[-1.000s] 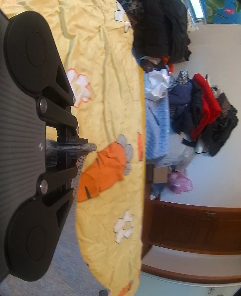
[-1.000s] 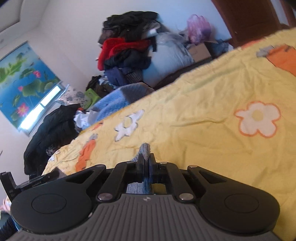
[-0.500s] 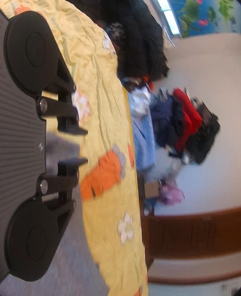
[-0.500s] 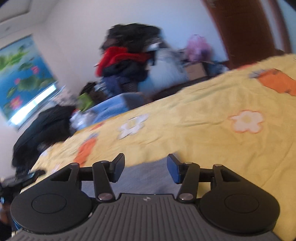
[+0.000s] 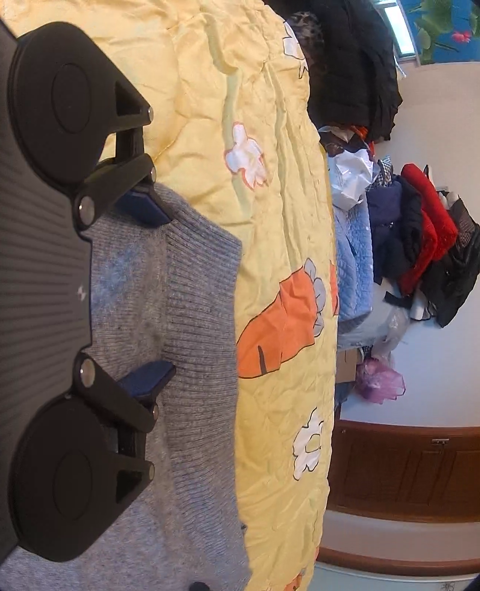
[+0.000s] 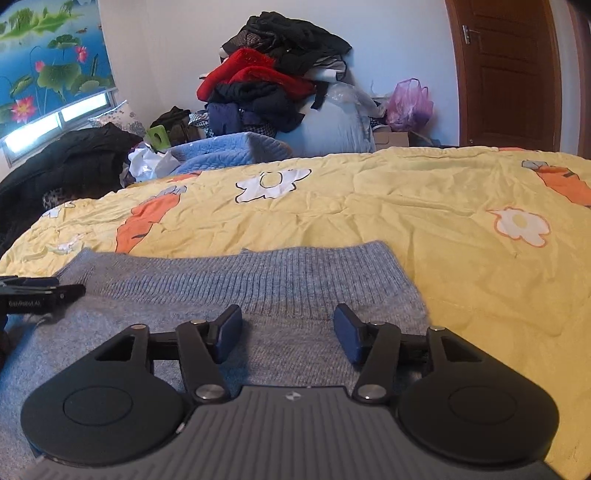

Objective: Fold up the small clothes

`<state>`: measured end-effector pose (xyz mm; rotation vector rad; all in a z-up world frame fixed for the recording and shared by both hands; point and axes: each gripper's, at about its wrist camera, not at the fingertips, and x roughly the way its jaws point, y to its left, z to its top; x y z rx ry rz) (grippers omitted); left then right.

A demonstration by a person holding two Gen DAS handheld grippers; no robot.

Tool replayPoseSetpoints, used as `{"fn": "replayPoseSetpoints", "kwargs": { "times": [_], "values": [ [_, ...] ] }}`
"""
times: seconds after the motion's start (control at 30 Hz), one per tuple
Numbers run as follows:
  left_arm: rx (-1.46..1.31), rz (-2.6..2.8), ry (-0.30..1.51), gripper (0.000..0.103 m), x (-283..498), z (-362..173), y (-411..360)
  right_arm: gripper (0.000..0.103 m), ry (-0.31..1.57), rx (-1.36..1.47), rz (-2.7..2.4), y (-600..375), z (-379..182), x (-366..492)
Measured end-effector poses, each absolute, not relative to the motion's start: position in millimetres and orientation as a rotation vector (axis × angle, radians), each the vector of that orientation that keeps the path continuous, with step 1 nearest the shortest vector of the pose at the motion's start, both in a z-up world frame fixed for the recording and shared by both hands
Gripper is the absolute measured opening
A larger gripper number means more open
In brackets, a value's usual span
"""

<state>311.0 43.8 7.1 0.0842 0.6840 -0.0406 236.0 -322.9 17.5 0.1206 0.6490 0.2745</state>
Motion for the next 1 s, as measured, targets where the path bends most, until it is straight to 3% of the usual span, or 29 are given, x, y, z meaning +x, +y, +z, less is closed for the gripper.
{"fn": "replayPoseSetpoints", "kwargs": {
  "times": [0.17, 0.3, 0.37, 0.5, 0.63, 0.8, 1.0],
  "values": [
    [-0.04, -0.02, 0.57, 0.08, 247, 43, 68, 0.07, 0.656, 0.321, 0.251, -350, 45, 198],
    [-0.32, 0.019, 0.505, 0.081, 160, 52, 115, 0.087, 0.641, 0.566, 0.278, -392, 57, 124],
    [-0.45, 0.091, 0.514, 0.086, 118, 43, 134, 0.09, 0.662, 0.704, 0.244, -413, 49, 86],
    [-0.634, 0.15, 0.589, 0.086, 61, 21, 156, 0.09, 0.723, 0.944, 0.158, -438, 20, 28],
    [-0.72, 0.118, 0.624, 0.086, 47, 12, 160, 0.091, 0.742, 0.96, 0.159, -425, 10, 9],
    [-0.937, -0.012, 0.642, 0.086, 69, 0, 161, 0.101, 0.718, 0.943, 0.155, -402, 11, 31],
    [-1.128, -0.135, 0.647, 0.089, 101, -12, 158, 0.098, 0.713, 0.964, 0.206, -371, 10, 71]
  ]
}}
